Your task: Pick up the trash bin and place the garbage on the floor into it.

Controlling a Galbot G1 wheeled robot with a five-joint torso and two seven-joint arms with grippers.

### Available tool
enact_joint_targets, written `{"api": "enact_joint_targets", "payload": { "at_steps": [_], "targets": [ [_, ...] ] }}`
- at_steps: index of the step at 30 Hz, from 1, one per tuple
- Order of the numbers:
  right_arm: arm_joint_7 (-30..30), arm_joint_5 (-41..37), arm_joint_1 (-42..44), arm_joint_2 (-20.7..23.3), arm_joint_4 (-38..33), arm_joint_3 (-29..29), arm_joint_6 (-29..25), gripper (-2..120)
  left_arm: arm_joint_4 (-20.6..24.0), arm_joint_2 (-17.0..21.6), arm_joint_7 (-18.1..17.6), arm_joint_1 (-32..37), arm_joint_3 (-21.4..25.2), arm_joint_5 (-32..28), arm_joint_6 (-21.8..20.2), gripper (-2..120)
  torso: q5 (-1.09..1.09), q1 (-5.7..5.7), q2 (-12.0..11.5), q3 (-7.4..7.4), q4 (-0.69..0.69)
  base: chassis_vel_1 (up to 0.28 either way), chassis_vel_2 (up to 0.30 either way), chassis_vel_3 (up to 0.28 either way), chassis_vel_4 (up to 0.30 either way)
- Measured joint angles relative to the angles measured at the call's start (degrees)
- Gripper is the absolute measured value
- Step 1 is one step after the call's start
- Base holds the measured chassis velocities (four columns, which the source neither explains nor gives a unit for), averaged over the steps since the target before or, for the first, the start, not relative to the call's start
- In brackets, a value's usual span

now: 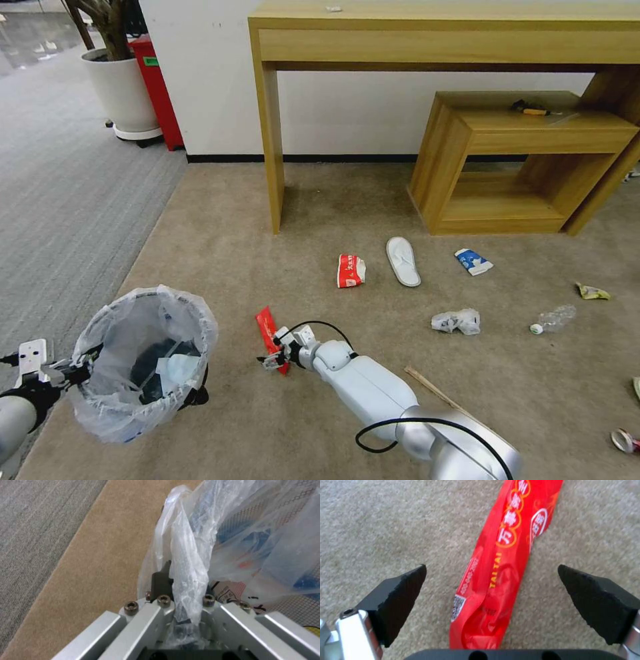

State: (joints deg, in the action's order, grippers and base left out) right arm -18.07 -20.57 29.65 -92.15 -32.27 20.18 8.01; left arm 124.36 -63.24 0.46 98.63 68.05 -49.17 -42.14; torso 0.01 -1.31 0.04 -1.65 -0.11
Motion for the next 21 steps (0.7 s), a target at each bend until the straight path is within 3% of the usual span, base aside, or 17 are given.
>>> {"api": "enact_joint_targets", "payload": {
  "at_steps": [6, 21],
  "targets": [
    [-1.3, -0.4, 0.1, 0.0, 0.4, -0.2, -0.2, 94, 0.3, 0.0, 0.0, -0.2, -0.1, 0.0, 0.0, 0, 0.0, 0.0, 0.0, 0.0, 0.0, 0.0, 0.0, 0.0, 0.0],
    [-1.2, -0.8, 0.2, 0.0, 1.1, -1.0, -0.4, 37, 1.0, 0.0, 0.0, 0.0, -0.1, -0.1, 0.0, 0, 0.01, 0.0, 0.0, 0.0, 0.0, 0.0, 0.0, 0.0, 0.0]
  ]
}}
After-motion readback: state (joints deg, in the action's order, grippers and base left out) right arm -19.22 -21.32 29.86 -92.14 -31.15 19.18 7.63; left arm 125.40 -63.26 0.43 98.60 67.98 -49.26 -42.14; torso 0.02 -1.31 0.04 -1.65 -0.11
